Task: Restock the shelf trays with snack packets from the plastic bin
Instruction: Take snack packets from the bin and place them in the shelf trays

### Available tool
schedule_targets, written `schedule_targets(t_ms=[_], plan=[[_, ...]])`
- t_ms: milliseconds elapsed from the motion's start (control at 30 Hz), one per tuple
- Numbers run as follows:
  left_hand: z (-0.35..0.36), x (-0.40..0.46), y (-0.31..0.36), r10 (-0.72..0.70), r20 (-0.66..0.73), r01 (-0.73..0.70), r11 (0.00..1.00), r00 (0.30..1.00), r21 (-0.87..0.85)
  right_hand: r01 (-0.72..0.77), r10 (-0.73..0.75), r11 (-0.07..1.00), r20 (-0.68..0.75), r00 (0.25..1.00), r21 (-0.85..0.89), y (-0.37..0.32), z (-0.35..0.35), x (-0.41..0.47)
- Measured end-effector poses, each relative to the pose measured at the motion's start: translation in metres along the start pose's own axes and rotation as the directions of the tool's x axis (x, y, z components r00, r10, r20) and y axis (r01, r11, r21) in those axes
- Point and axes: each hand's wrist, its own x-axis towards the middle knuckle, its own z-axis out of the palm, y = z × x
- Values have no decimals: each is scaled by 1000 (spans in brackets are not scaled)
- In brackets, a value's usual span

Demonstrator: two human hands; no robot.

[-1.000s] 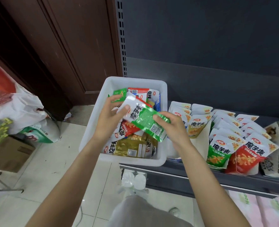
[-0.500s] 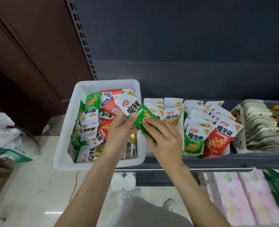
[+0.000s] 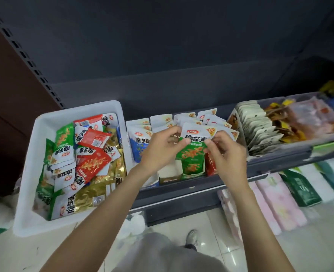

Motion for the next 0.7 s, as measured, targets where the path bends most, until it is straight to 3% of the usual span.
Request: schedule_targets(t_ms=[200,467,700], plan=[[22,14,-30,68,-11,-63,963,998,261,38,-38,977,3,999,-208,40,7,-2],[20,13,-49,176,-90,-125,906,980,405,-142,191,928,113,975,-344,68,34,-8],[26,9,-52,272,68,-246,701,960,669,-218,279,830,44,959,-514,60,39,-10]])
